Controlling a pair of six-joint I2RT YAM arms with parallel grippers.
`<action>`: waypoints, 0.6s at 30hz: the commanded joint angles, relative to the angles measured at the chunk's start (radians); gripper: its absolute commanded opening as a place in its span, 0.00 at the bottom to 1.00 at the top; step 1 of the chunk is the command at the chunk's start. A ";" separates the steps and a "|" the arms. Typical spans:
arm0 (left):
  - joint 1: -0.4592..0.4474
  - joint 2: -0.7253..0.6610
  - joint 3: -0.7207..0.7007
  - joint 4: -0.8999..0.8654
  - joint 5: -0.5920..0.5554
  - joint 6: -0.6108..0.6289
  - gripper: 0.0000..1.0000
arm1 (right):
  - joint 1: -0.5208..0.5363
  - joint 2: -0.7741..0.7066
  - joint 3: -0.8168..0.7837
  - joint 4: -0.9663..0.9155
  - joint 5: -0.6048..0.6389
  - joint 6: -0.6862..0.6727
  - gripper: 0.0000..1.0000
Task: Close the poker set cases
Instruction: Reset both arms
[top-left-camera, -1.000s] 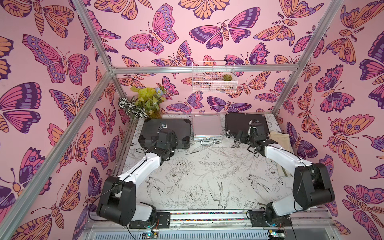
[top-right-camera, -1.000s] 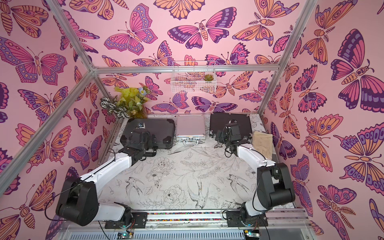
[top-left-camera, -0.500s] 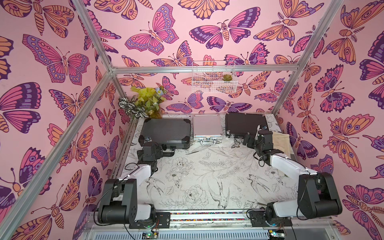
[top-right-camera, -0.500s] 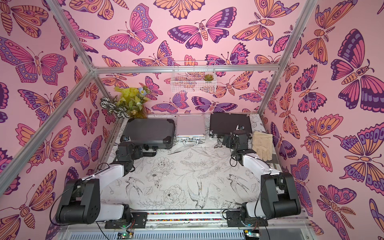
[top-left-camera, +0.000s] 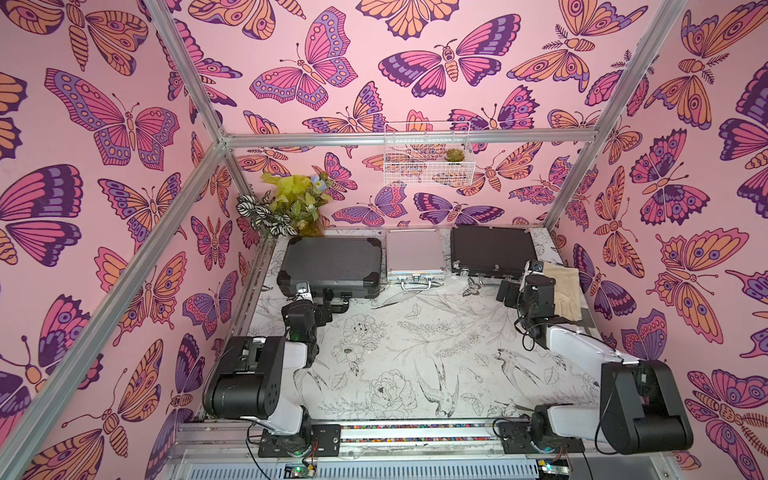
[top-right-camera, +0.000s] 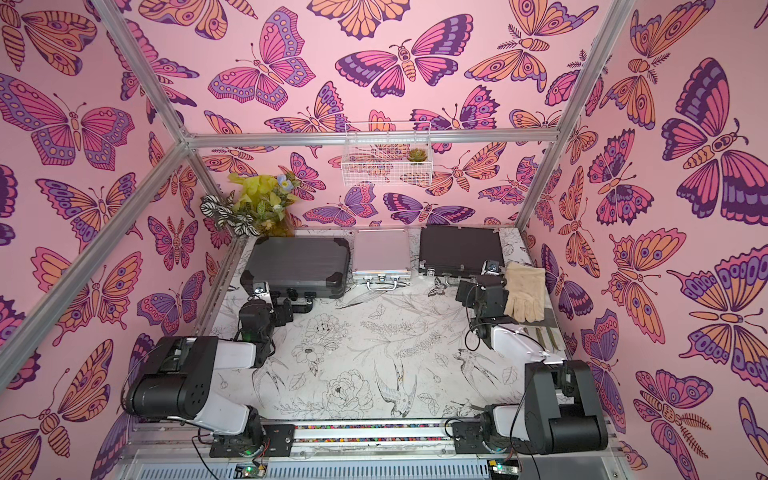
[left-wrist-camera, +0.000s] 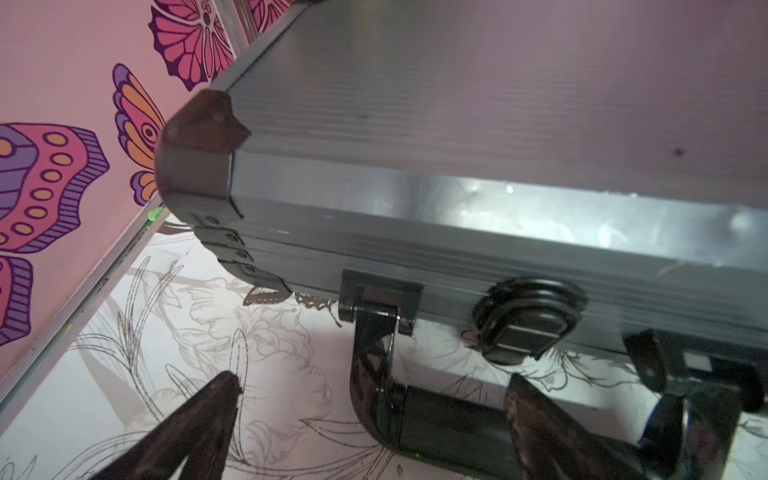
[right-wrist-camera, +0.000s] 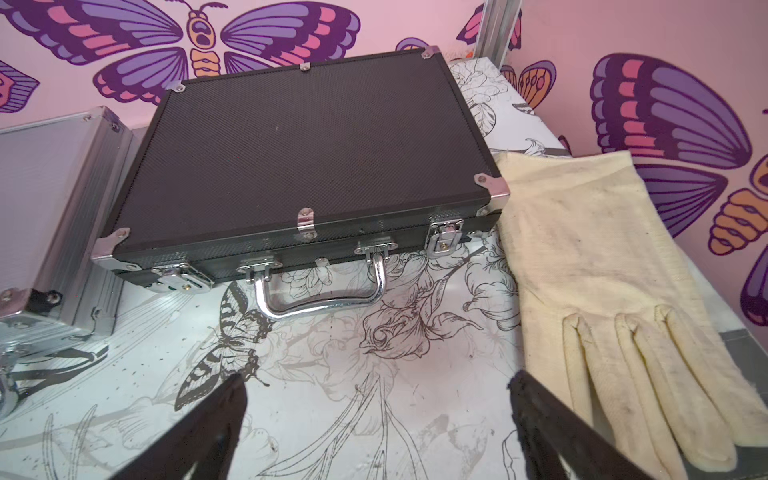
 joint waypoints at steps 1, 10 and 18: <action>0.000 -0.002 0.012 0.058 -0.005 0.009 1.00 | -0.007 -0.034 -0.033 0.090 0.048 -0.084 0.99; 0.001 0.009 0.006 0.088 -0.002 0.014 1.00 | -0.027 0.069 -0.173 0.409 0.001 -0.113 0.99; 0.001 0.001 0.010 0.065 -0.002 0.008 1.00 | -0.026 0.195 -0.180 0.525 0.017 -0.106 0.99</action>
